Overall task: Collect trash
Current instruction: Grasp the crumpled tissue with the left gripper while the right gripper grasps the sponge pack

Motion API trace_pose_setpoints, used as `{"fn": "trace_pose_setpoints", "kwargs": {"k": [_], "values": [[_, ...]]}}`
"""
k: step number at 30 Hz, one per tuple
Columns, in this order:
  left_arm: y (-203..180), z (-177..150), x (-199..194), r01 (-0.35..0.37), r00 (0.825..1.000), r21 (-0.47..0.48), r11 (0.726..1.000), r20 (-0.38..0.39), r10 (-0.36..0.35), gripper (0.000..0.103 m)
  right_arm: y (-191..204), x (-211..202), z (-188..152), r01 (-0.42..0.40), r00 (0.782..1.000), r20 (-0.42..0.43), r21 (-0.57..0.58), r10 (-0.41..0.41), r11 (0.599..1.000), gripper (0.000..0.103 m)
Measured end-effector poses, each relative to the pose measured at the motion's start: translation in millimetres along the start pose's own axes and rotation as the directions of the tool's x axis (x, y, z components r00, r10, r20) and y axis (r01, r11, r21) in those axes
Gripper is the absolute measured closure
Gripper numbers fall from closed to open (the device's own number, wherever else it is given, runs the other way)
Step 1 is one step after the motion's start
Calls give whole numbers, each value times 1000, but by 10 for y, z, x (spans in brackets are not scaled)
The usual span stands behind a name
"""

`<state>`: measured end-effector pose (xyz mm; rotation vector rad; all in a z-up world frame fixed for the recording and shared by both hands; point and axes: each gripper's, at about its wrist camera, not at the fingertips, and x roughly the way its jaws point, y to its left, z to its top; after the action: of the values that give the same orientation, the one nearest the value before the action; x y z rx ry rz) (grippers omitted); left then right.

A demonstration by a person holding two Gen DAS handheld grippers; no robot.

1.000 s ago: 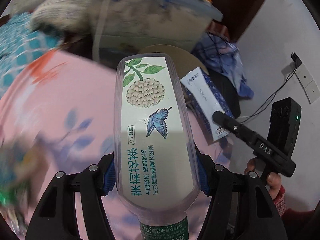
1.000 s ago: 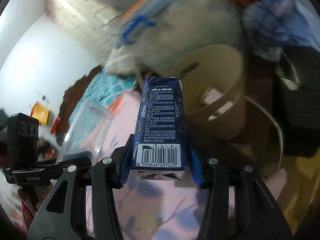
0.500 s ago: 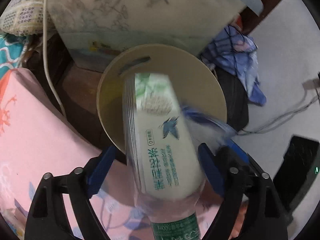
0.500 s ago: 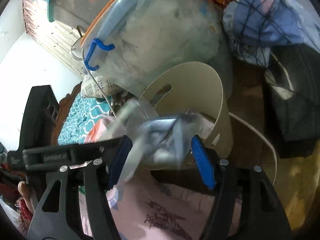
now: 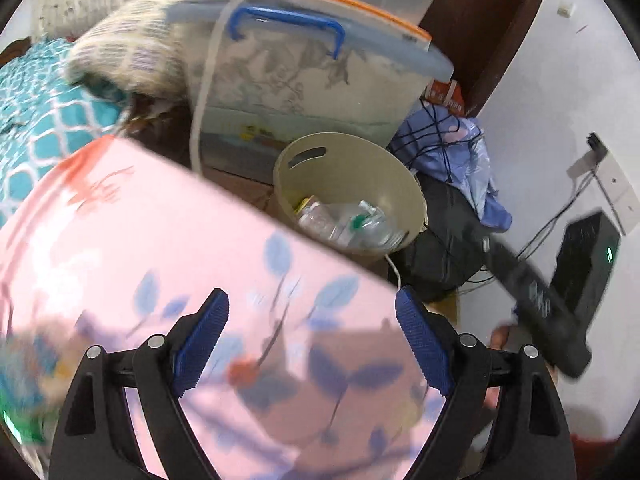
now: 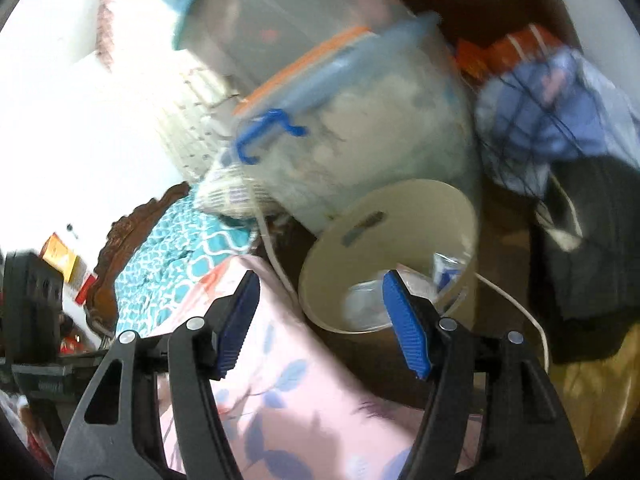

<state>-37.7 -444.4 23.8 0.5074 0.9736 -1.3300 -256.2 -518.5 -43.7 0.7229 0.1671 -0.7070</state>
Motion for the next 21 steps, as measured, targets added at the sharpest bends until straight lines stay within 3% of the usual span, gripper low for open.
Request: {"fn": "trace_pose_setpoints", "kwargs": {"k": [5,7,10,14,18,21], "values": [[584,-589,-630,-54,996,-114,992,57,61,23,584,90,-178,-113,991,-78,-109,105,988,37],[871,-801,-905,-102,989,-179,979,87,119,23,880,209,-315,-183,975,-157,-146,160,972,37],[1324,-1057,-1340,-206,958,-294,933,133,253,23,1297,434,-535,-282,930,-293,-178,223,943,37],[1966,-1274,-1750,-337,896,-439,833,122,427,23,1821,876,-758,-390,851,-437,-156,291,907,28],[2325,-1249,-1747,-353,882,-487,799,110,457,23,2237,1496,-870,-387,818,-510,-143,267,911,28],[2466,-1174,-1592,-342,897,-488,803,86,434,23,2413,1889,-966,-355,801,-557,-147,219,923,28]]}}
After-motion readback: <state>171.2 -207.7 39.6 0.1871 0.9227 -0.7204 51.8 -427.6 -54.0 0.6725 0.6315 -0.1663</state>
